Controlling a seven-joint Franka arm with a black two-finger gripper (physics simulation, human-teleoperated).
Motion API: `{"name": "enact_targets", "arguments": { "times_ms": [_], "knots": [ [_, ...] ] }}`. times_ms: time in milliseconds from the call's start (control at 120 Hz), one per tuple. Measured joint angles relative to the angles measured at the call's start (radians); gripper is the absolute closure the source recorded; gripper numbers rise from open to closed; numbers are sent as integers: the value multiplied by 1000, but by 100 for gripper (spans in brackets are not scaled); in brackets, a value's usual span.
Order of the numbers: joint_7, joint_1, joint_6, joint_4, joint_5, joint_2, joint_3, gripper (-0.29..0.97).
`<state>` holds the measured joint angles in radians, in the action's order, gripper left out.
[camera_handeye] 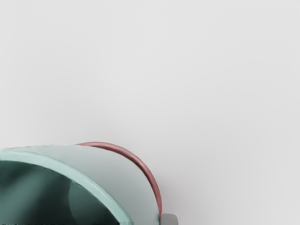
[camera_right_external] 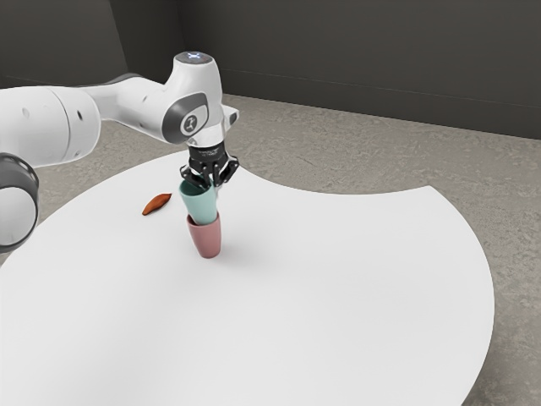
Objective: Place the left cup onto the right cup
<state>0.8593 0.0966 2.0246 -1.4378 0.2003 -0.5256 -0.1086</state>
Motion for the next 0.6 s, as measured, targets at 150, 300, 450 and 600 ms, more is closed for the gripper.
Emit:
{"name": "enact_targets", "arguments": {
  "times_ms": [150,300,450,600],
  "knots": [
    [4,-4,0,-10,-4,2,0,79],
    [7,-5,-1,-15,-6,4,0,71],
    [5,-5,0,-15,-9,3,0,38],
    [3,-5,0,-15,-10,3,0,19]
  ]
}}
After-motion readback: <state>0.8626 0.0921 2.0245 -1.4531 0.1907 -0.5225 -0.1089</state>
